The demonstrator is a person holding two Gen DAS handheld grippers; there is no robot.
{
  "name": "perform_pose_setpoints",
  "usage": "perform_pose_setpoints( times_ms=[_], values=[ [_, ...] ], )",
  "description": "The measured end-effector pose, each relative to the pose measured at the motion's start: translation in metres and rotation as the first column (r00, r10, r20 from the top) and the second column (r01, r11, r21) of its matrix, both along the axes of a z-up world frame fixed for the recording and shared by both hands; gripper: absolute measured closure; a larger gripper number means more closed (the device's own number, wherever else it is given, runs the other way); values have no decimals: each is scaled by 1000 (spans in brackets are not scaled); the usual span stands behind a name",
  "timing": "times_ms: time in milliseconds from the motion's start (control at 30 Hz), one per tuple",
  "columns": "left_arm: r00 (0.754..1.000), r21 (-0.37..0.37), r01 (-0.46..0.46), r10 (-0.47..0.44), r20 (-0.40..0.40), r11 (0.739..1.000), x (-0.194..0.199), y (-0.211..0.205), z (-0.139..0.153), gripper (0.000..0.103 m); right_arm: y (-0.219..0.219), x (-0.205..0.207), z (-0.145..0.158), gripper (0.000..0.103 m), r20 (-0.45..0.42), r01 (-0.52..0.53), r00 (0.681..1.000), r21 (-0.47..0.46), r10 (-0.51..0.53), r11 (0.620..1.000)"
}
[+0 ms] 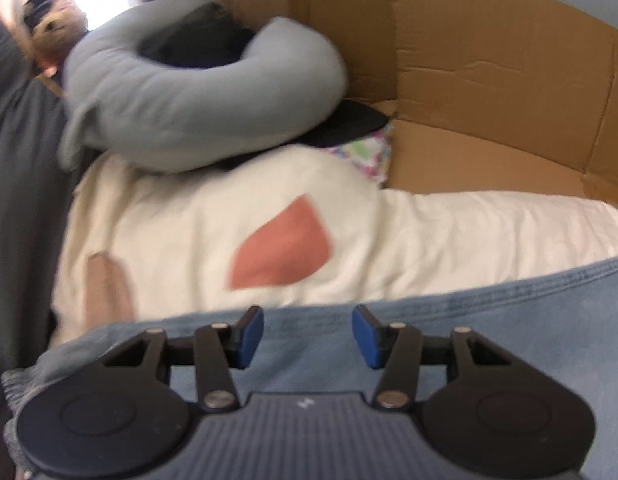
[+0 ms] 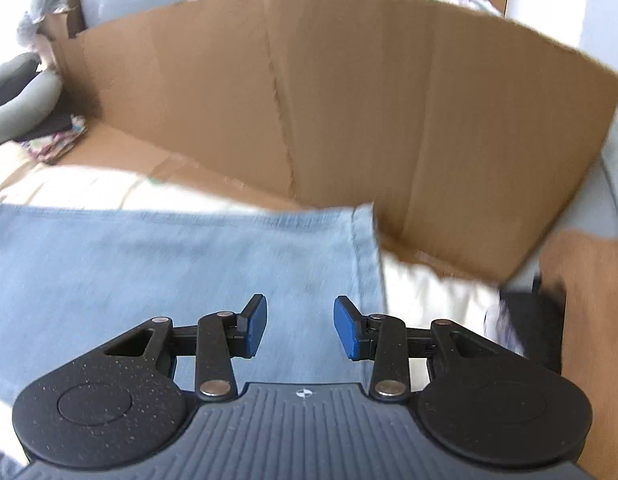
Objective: Fold clothes
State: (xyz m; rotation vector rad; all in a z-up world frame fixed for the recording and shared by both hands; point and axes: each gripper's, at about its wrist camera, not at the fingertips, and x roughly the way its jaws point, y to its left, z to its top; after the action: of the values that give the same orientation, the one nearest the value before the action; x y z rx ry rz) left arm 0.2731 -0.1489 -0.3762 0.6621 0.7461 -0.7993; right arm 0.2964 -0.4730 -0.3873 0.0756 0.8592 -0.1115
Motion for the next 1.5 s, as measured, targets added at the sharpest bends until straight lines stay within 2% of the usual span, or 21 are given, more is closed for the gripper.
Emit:
perform_pose_setpoints(
  times_ms=[167, 400, 667, 900, 1233, 1500],
  values=[
    [997, 11, -76, 76, 0, 997, 28, 44, 14, 50, 3, -27, -2, 59, -35, 11, 999, 40, -10, 999],
    [988, 14, -154, 154, -26, 988, 55, 83, 4, 50, 9, -46, -16, 59, -92, 61, 994, 71, -54, 996],
    [985, -1, -160, 159, -62, 987, 71, 71, -18, 50, 23, -67, -30, 59, -155, 100, 984, 88, -85, 991],
    [989, -13, -137, 137, -51, 990, 82, 58, -27, 50, 20, -77, -41, 59, -177, 121, 979, 83, -105, 989],
    [984, -31, -169, 167, -54, 985, 89, 52, -33, 48, 18, -68, -45, 58, -185, 106, 979, 72, -91, 992],
    [988, -12, -141, 140, -65, 990, 91, 55, -26, 47, 18, -53, -42, 54, -224, 105, 971, 64, -89, 992]
  ],
)
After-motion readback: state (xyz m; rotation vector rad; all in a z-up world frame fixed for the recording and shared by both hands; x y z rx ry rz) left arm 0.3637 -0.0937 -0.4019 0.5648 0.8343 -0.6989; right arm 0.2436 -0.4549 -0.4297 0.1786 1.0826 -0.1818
